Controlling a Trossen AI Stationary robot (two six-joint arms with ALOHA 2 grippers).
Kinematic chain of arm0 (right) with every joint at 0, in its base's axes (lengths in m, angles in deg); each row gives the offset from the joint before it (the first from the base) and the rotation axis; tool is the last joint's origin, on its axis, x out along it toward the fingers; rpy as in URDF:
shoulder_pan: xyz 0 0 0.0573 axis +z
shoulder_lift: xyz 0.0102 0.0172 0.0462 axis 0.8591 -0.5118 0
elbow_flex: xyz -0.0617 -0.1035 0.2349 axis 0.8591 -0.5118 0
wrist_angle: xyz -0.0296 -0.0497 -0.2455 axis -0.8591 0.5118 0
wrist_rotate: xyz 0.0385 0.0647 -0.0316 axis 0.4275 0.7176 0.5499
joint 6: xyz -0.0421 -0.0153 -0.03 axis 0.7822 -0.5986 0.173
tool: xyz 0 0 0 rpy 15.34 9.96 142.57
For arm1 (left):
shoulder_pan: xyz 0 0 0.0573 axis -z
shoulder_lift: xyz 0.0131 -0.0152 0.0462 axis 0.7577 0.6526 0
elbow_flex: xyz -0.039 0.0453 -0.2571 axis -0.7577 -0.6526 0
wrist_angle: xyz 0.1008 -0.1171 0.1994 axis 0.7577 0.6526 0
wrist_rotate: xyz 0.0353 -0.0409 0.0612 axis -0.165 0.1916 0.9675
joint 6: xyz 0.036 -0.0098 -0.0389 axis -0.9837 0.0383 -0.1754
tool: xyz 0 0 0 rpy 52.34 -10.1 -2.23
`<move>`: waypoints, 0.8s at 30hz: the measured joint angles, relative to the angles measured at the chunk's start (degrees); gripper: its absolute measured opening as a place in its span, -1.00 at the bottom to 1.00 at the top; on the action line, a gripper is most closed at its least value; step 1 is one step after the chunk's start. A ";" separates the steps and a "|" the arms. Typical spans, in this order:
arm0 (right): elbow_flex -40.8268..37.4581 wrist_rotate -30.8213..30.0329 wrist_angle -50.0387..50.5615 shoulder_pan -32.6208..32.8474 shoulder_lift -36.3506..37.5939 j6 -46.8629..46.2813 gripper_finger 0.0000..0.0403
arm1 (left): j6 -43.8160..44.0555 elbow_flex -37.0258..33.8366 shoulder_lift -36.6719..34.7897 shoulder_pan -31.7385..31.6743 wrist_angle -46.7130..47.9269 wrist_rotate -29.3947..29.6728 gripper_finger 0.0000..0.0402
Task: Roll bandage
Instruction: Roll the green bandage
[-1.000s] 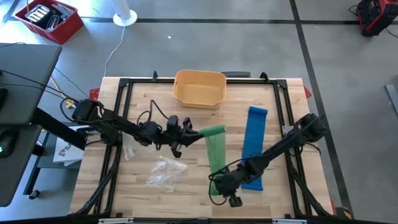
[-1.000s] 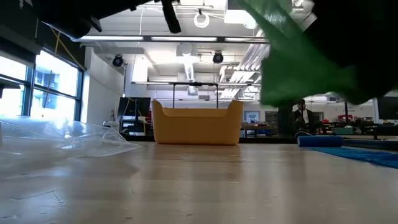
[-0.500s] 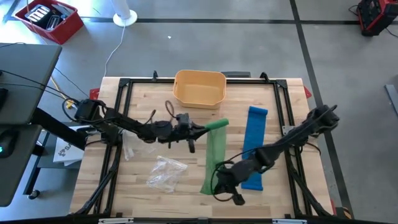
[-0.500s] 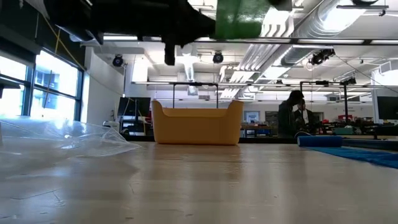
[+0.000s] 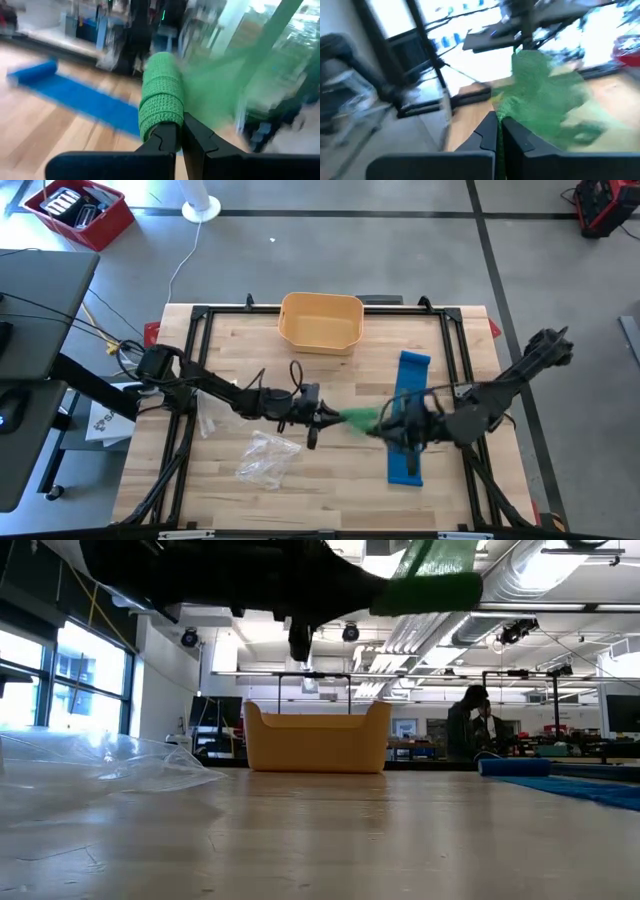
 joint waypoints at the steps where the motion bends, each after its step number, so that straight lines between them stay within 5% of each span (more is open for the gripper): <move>1: 0.01 -0.16 0.51 -0.35 0.50 0.02 -1.00 | -0.05 0.00 0.30 0.26 0.68 0.13 -0.98; 9: 0.01 4.64 2.92 -1.44 -0.71 0.24 -1.00 | -0.06 0.06 0.14 0.48 0.89 2.95 -0.98; 16: 0.04 -3.81 14.81 -4.74 -0.07 -4.69 -1.00 | -1.02 0.08 -0.02 2.46 0.96 -9.58 -0.98; 20: -0.32 -1.85 26.90 -9.68 -0.16 -11.88 -1.00 | -4.15 0.08 -0.02 5.85 0.39 -15.94 -0.98; 24: -5.75 5.12 26.19 -13.20 -0.97 -11.23 -1.00 | -9.43 0.08 -0.02 9.34 -2.99 -16.96 -0.98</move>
